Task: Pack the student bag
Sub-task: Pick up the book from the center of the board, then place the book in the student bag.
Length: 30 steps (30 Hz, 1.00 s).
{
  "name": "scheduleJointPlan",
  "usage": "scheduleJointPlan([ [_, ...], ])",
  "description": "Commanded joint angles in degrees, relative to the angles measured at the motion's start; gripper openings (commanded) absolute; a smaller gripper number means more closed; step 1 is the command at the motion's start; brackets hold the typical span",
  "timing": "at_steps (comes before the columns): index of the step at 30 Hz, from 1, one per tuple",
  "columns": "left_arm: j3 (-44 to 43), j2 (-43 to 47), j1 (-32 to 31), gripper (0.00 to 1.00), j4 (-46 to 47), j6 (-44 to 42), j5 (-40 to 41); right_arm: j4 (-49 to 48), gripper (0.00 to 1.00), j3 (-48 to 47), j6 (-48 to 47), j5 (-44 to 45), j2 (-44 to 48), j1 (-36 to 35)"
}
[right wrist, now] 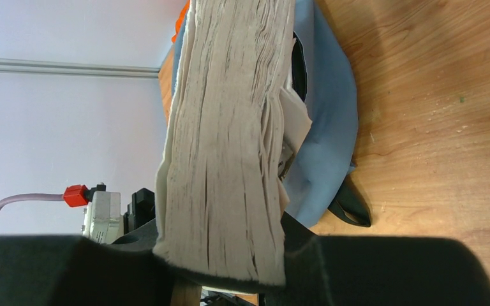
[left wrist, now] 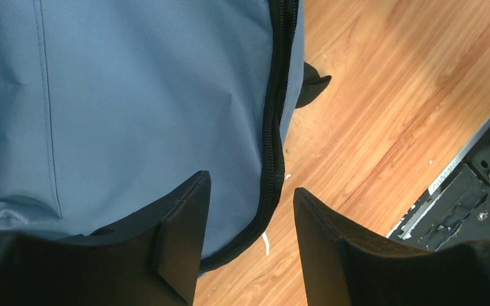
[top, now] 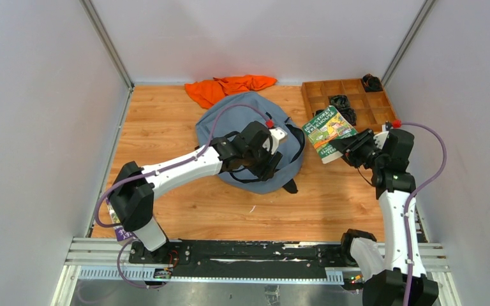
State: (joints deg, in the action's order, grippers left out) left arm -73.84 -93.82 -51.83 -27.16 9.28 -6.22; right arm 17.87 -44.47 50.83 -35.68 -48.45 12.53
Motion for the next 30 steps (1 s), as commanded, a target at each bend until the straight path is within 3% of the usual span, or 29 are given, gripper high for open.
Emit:
scheduleJointPlan([
  [1, -2.4, -1.5, -0.1, 0.59, 0.1, -1.5, 0.9, -2.8, 0.00, -1.4, -1.0, -2.1, 1.7, 0.5],
  [4, -3.3, -3.2, -0.1, 0.58, -1.6, -1.5, 0.4, -2.8, 0.00, -1.5, -1.1, -2.3, 1.5, 0.5],
  [6, -3.3, -3.5, -0.1, 0.49, -1.5, -1.2, 1.4, -2.8, 0.00, -1.5, -1.1, -2.4, 1.5, 0.5],
  [7, -3.4, -3.3, -0.1, 0.41, -1.4, -0.9, 2.1, -2.8, 0.00, -1.6, -1.2, -2.6, 1.5, 0.5],
  [9, -4.3, -2.7, 0.0, 0.08, -1.8, 0.3, 3.7, -2.6, 0.00, -1.7, -1.9, -3.3, 1.5, 0.5],
  [10, -5.3, -2.3, 0.0, 0.00, -2.3, 0.8, 4.4, -2.5, 0.00, -1.8, -2.4, -4.3, 1.3, 0.5],
  [18, -14.0, 4.0, 5.9, 0.00, -4.7, 2.8, 9.9, 1.5, 0.00, -4.2, -9.5, -13.1, 4.6, 0.5],
  [23, -10.4, 8.9, 16.1, 0.00, 2.9, 13.8, 0.1, 5.6, 0.00, -6.8, -14.8, -18.6, 7.0, 0.4],
  [27, -7.5, 9.9, 19.6, 0.00, 9.5, 19.4, -3.4, 2.8, 0.00, -4.8, -13.7, -25.4, 8.1, -0.1],
  [30, -7.5, 9.1, 20.5, 0.00, 11.4, 21.8, -6.3, 0.4, 0.00, -2.2, -10.5, -24.3, 8.7, -2.6],
])
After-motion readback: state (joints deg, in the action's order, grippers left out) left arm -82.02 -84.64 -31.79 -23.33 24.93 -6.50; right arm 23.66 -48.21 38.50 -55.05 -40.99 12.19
